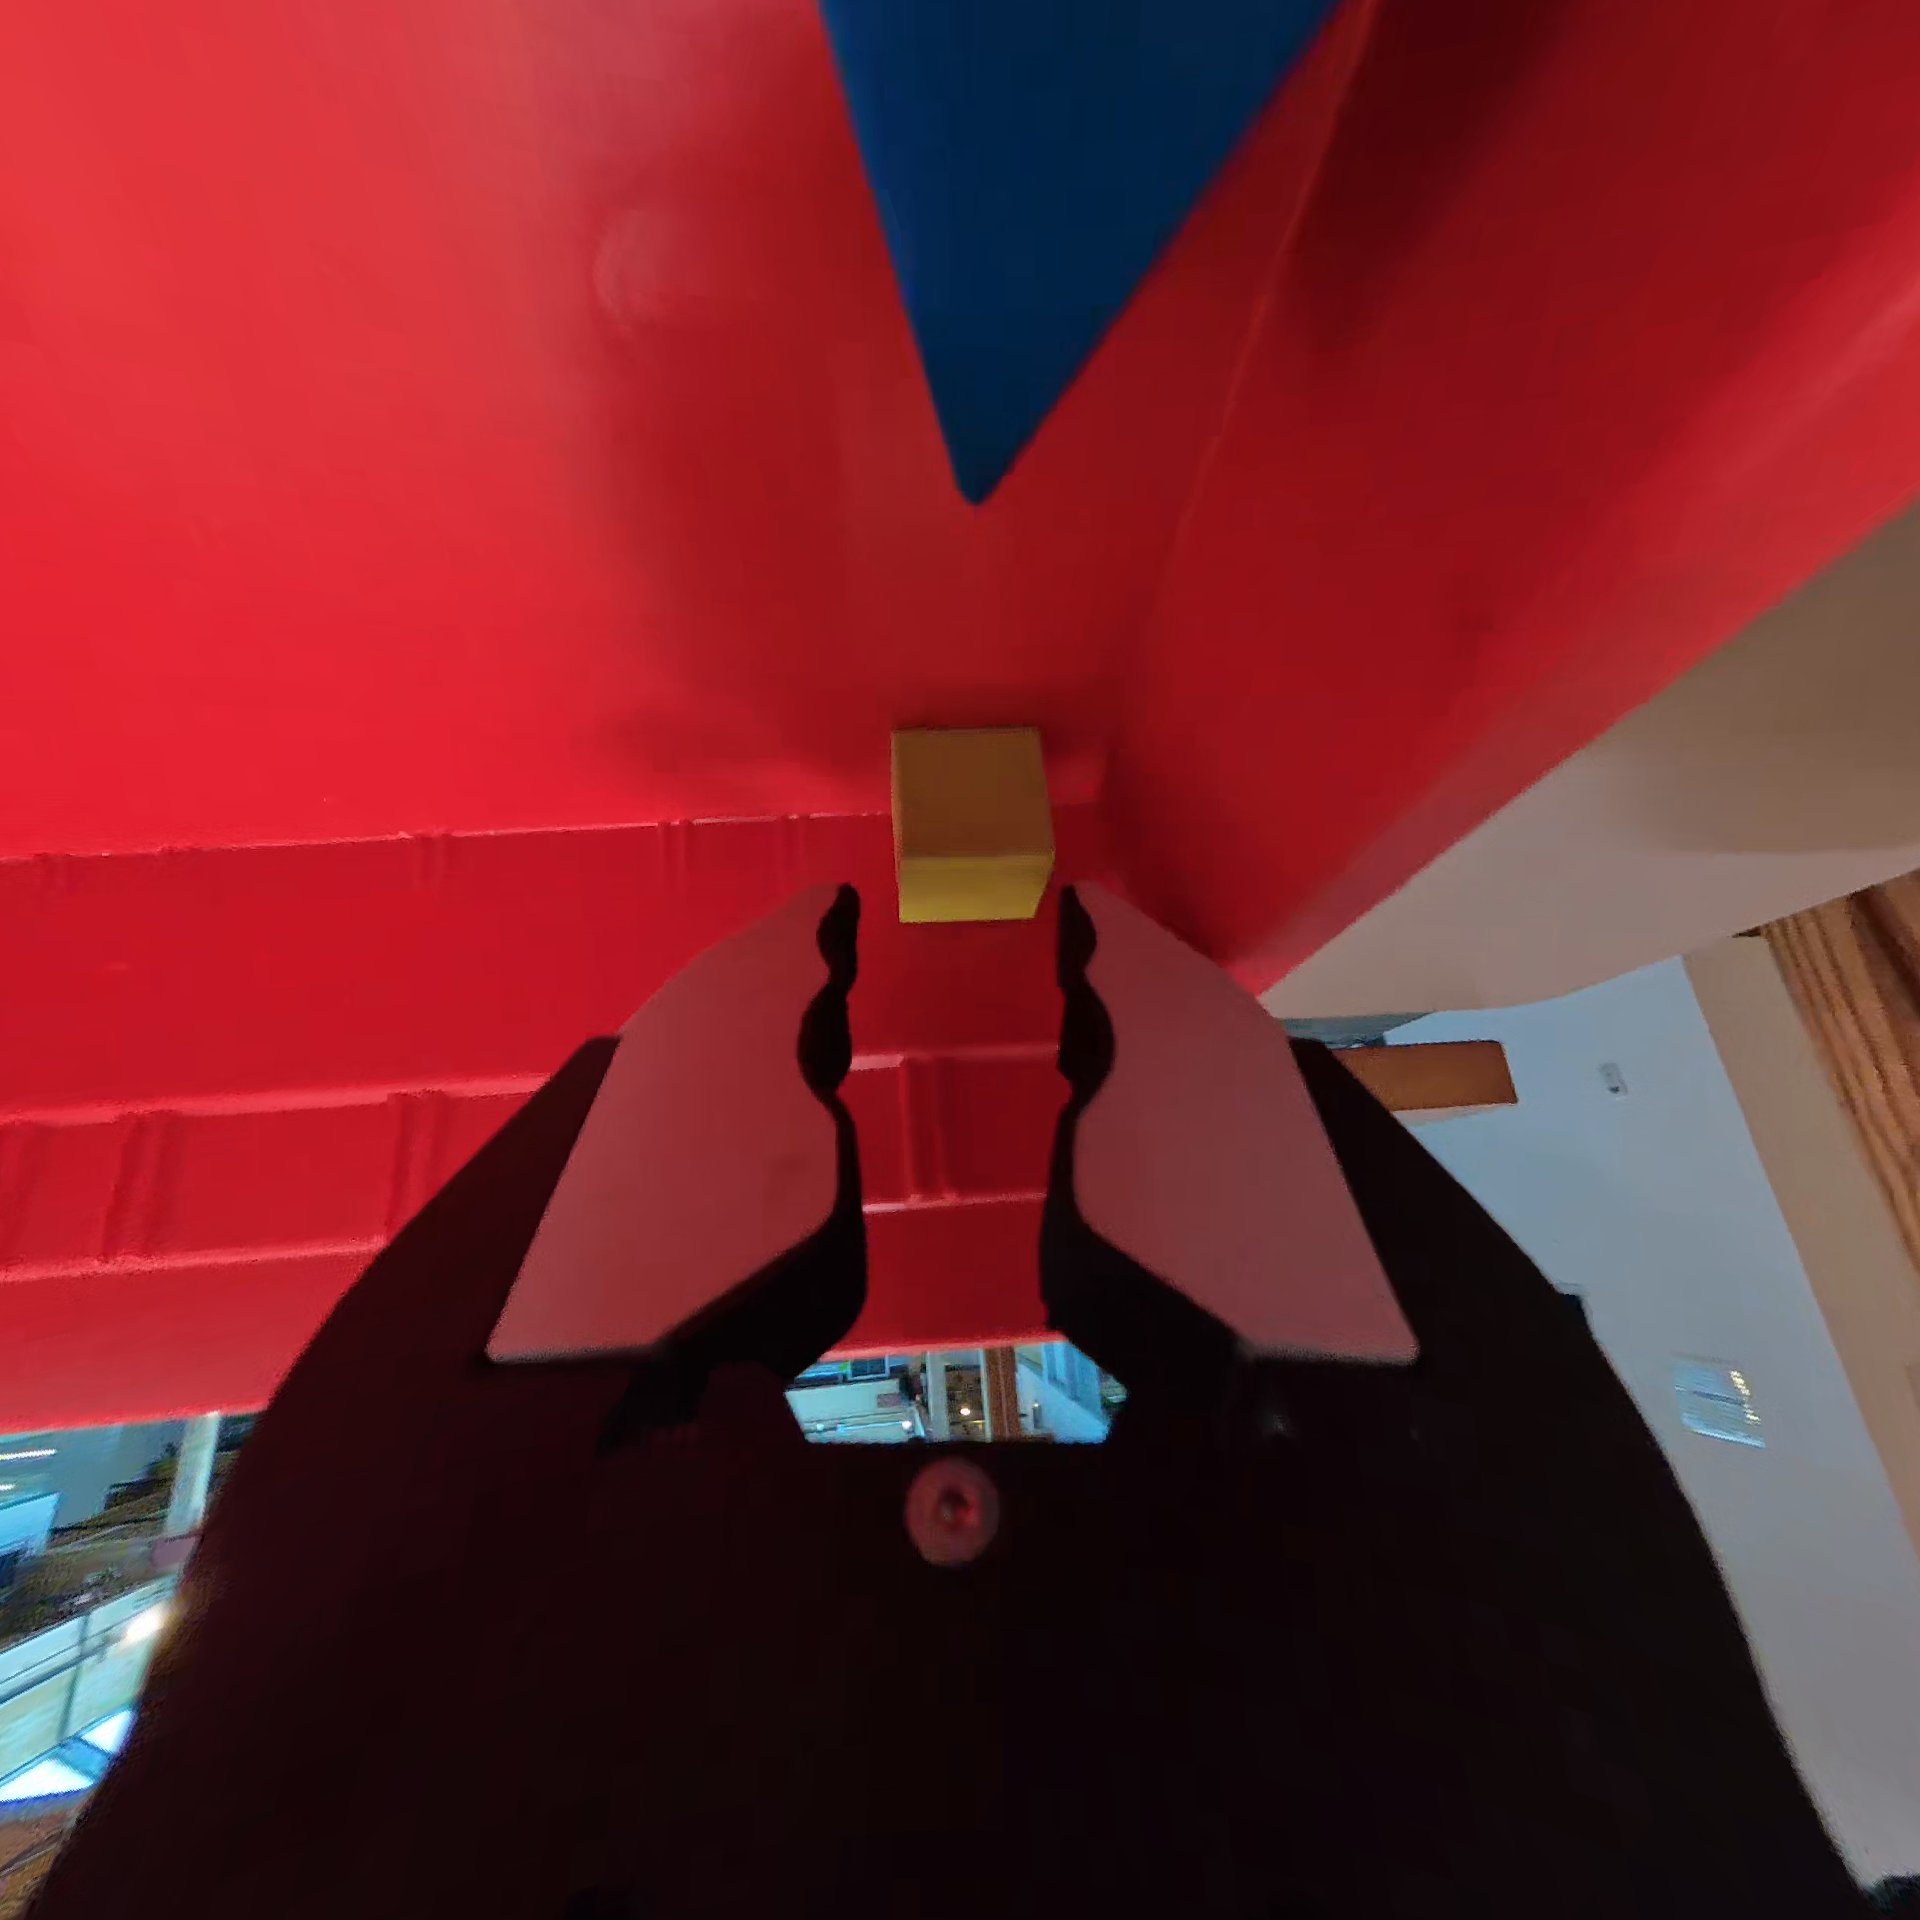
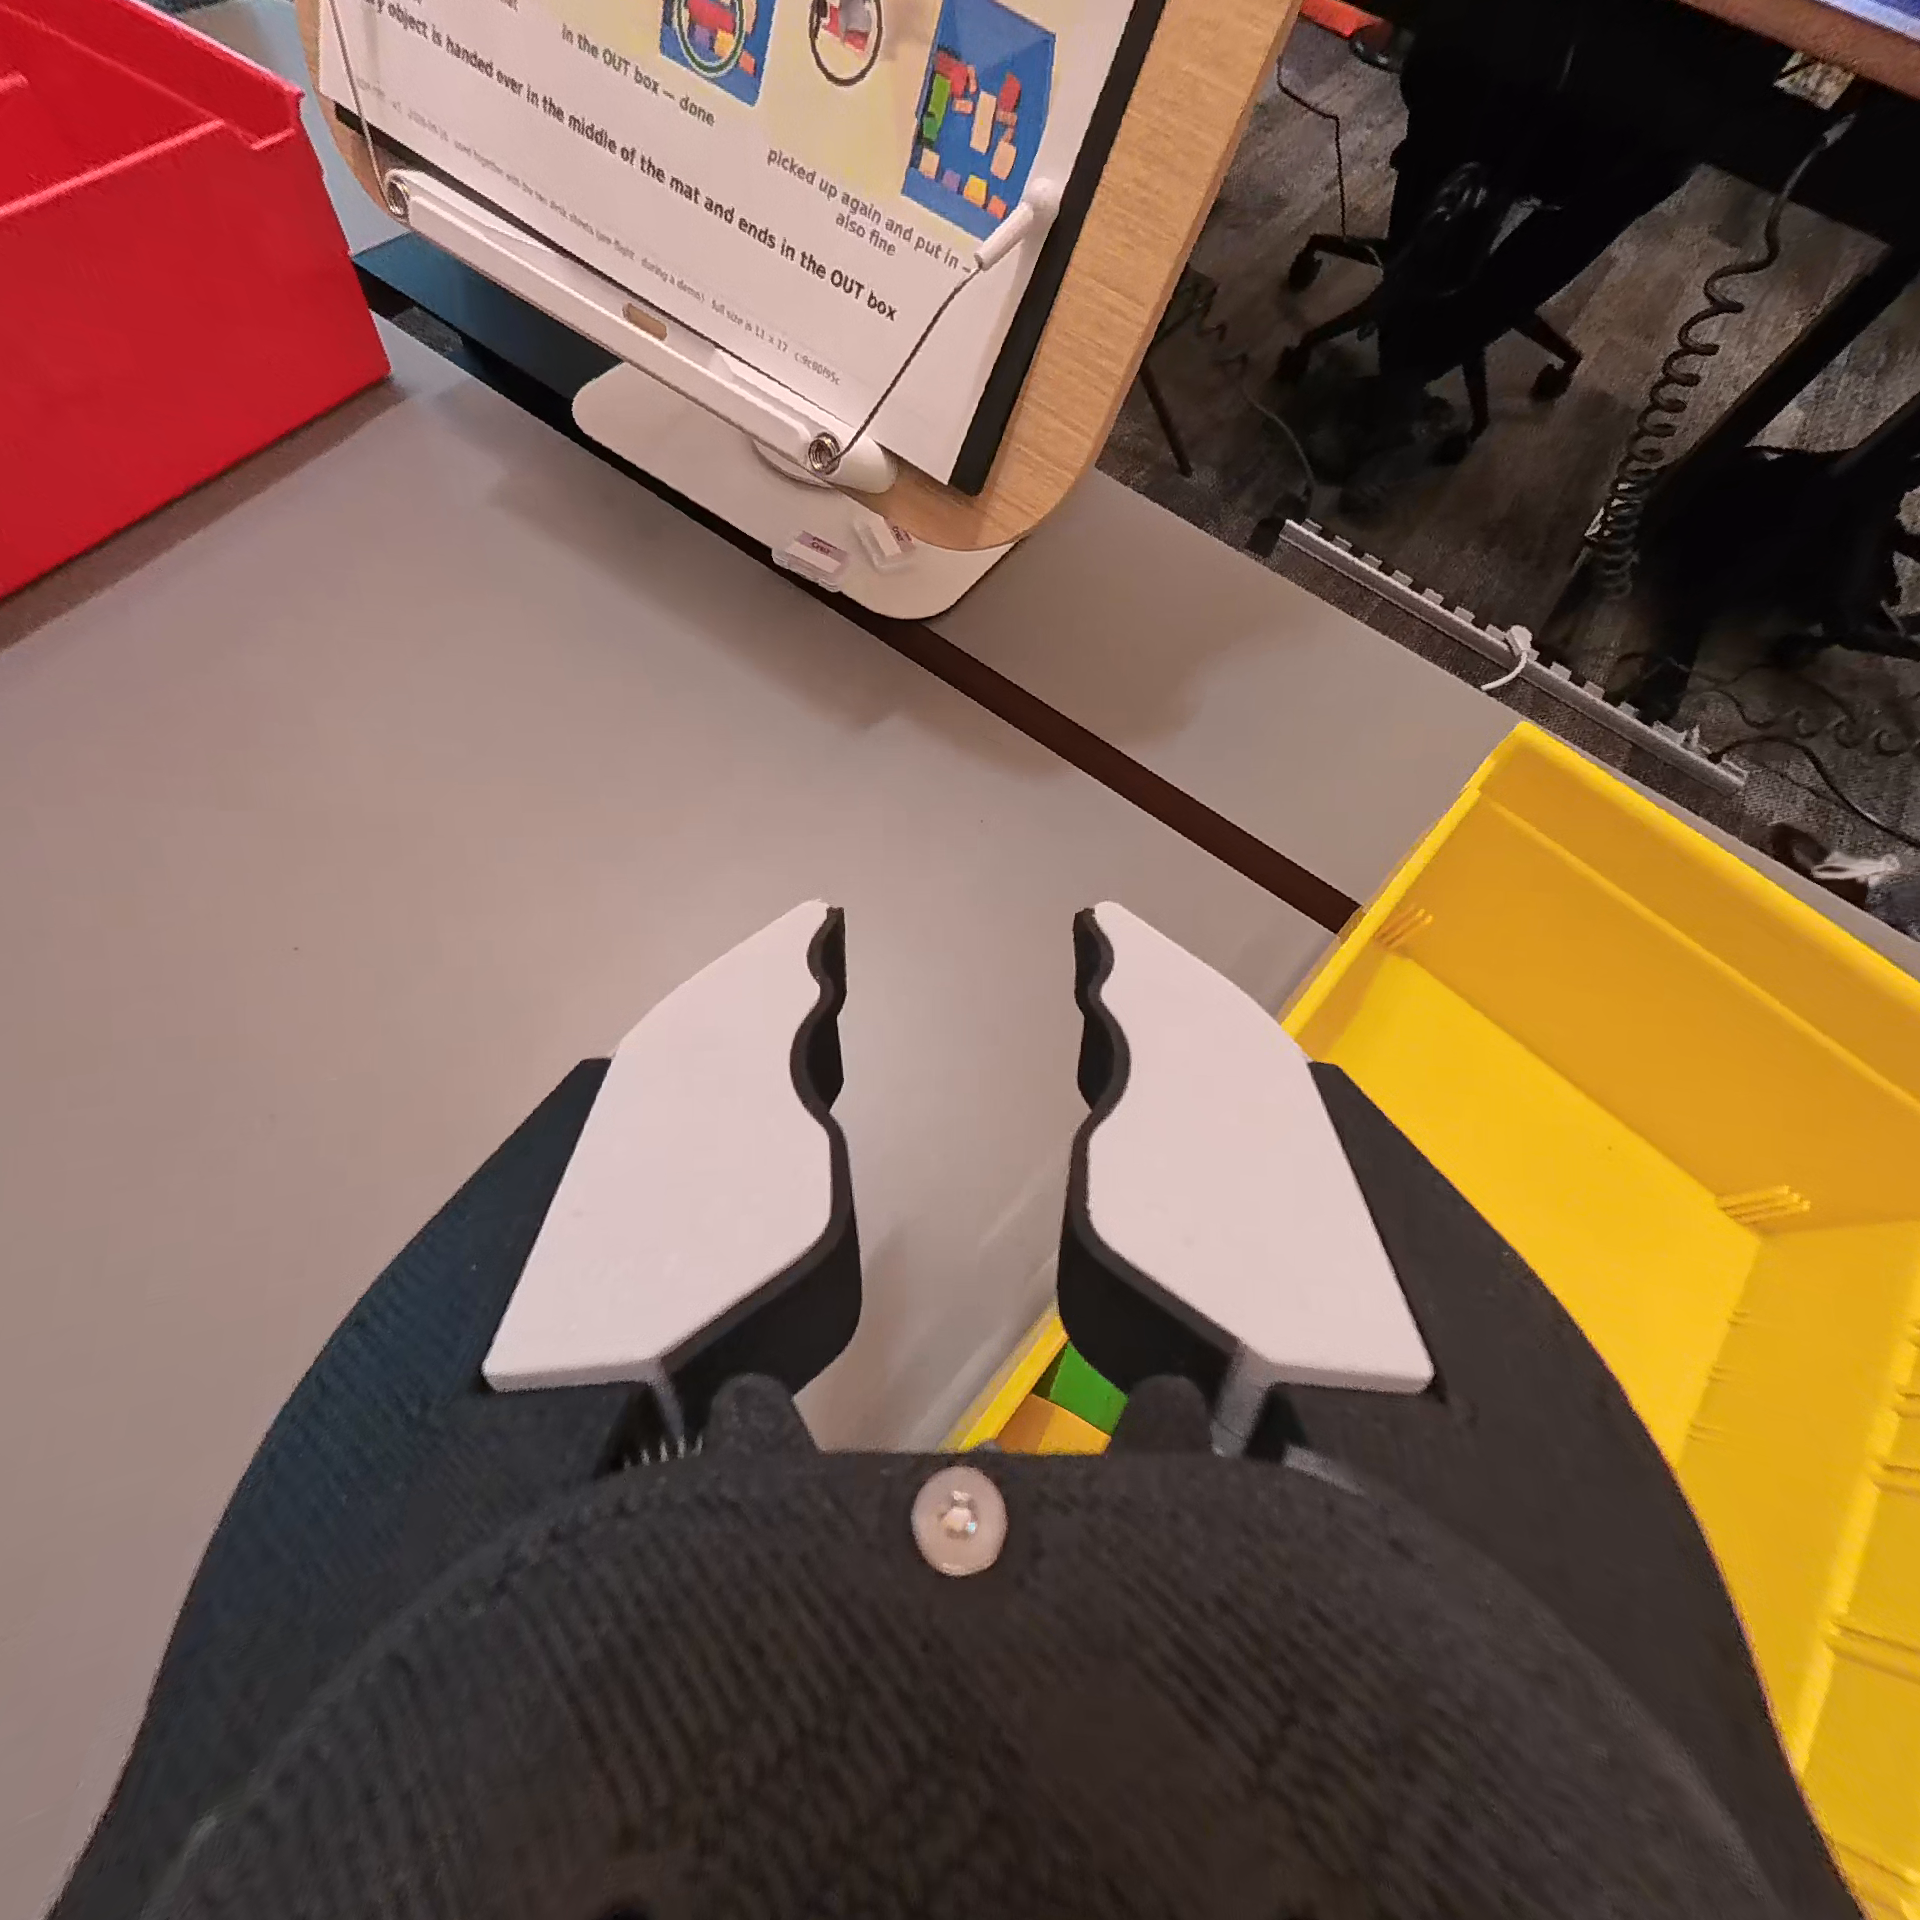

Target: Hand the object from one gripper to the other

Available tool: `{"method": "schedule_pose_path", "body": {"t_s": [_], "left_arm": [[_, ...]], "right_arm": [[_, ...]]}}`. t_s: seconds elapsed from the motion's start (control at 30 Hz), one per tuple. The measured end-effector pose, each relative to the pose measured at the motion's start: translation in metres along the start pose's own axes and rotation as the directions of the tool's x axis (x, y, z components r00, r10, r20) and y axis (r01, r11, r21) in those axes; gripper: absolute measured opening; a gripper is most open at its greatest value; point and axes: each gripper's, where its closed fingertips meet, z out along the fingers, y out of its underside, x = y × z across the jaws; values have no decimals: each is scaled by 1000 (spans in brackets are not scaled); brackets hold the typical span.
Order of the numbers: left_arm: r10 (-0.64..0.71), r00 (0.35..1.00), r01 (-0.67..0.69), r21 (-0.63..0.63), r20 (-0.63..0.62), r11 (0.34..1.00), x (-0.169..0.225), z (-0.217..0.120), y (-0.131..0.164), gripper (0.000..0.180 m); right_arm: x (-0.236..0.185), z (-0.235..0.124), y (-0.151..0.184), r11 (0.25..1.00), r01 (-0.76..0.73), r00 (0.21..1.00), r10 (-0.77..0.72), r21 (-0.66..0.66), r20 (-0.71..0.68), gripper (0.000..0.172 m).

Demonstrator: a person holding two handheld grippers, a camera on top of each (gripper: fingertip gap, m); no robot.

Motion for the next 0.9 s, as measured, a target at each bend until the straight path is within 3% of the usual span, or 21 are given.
{"method": "schedule_pose_path", "body": {"t_s": [0.03, 0.2, 0.5, 0.57, 0.67, 0.77, 0.9], "left_arm": [[10, 1000, -10, 4, 6, 1000, 0, -1, 1, 36], [30, 998, -29, -9, 61, 1000, -3, 6, 3, 34], [22, 999, -22, 8, 32, 1000, -1, 7, 2, 26], [-13, 997, 10, 49, 70, 999, -8, -1, 0, 26], [-115, 978, 77, 207, 176, 975, -24, -35, -6, 26], [-255, 928, 106, 466, 270, 879, -33, -96, -23, 26], [-390, 861, -22, 790, 327, 613, -21, -196, -67, 26]], "right_arm": [[0, 0, 0, 1000, 2, 1000, -2, 0, -1, 43], [0, 2, 1, 1000, -4, 1000, 4, -4, 1, 43], [0, 2, 1, 1000, 5, 1000, -5, -5, 2, 44], [-1, 1, 1, 1000, 3, 1000, -3, 0, 5, 43], [-4, 0, -3, 1000, 6, 1000, -6, 17, 18, 44], [-11, -1, -9, 998, -14, 998, 11, 55, 65, 46], [-39, -5, -30, 980, -129, 964, 88, 152, 251, 56]]}}
